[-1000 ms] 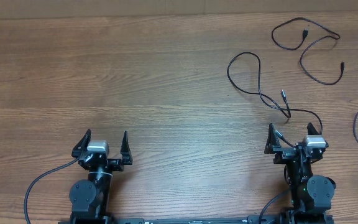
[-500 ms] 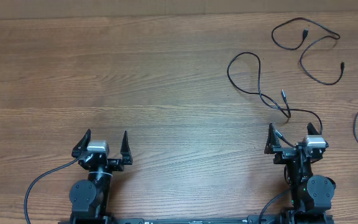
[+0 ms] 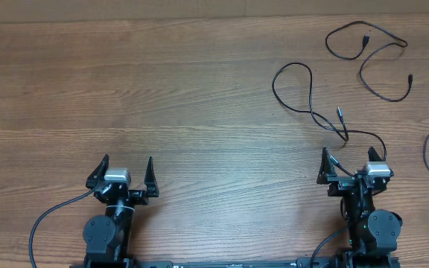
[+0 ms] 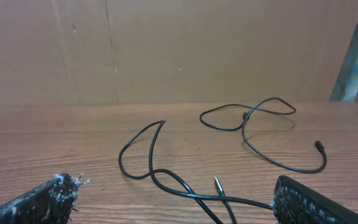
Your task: Untangle cables
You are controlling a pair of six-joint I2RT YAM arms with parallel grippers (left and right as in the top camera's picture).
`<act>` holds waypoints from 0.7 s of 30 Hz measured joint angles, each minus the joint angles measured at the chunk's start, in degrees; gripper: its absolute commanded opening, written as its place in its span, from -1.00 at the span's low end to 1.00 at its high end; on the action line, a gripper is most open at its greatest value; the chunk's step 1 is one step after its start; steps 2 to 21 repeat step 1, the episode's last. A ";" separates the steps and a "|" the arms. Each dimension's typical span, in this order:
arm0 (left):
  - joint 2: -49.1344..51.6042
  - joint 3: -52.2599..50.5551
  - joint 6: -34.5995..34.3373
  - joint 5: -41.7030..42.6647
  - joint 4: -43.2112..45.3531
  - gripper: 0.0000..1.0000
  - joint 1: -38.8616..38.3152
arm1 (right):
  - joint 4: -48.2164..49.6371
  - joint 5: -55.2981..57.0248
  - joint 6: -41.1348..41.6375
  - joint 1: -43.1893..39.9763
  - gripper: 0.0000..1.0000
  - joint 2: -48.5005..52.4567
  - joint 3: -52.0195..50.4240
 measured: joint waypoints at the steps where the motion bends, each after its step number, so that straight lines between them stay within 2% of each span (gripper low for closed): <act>1: 0.00 0.00 0.00 0.00 0.00 0.99 0.00 | 0.00 0.00 0.00 0.00 0.99 0.00 0.00; 21: 0.00 0.00 0.00 0.00 0.00 0.99 0.00 | 0.00 0.00 0.00 0.00 0.99 0.00 0.00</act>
